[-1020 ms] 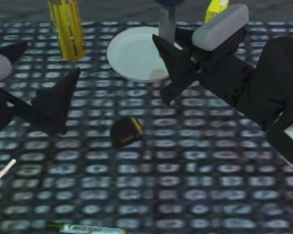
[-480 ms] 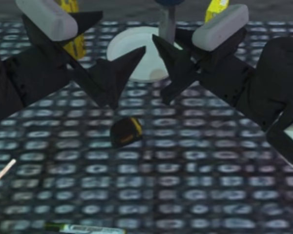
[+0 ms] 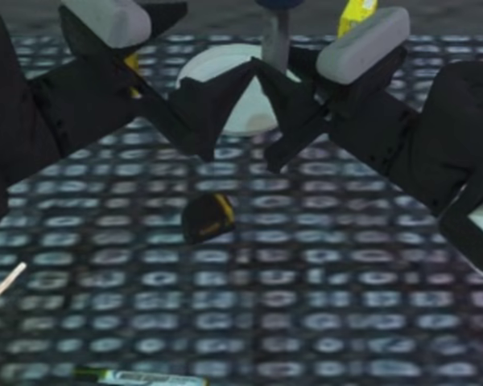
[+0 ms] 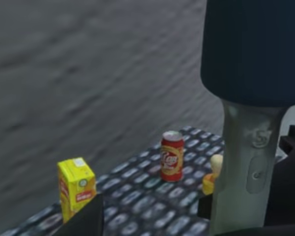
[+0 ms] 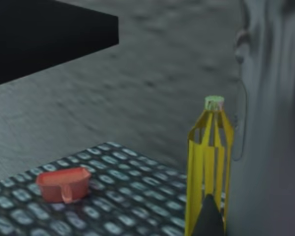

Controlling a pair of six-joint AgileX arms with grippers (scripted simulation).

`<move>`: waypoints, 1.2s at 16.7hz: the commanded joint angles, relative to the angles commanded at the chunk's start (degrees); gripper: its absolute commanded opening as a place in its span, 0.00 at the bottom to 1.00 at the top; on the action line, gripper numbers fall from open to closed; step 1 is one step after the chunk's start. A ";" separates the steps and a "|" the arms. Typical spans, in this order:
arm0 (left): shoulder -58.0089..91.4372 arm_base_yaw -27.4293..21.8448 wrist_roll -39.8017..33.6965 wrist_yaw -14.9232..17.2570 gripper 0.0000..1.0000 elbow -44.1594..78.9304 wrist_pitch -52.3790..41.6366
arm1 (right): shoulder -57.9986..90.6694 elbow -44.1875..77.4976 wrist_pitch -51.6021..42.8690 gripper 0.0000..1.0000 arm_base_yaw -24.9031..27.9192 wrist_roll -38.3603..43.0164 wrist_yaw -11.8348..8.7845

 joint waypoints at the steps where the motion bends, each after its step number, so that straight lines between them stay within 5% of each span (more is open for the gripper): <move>1: 2.57 -0.92 -0.01 -0.84 1.00 1.87 0.70 | 0.00 0.00 0.00 0.00 0.00 0.00 0.00; 7: 17.38 -6.31 -0.10 -6.03 1.00 12.44 4.52 | 0.00 0.00 0.00 0.00 0.00 0.00 0.00; 12: 18.16 -6.71 -0.12 -6.40 1.00 13.14 4.73 | 0.00 0.00 0.00 0.00 0.00 0.00 0.00; 20: 18.16 -6.71 -0.12 -6.40 0.40 13.14 4.73 | 0.00 0.00 0.00 0.00 0.00 0.00 0.00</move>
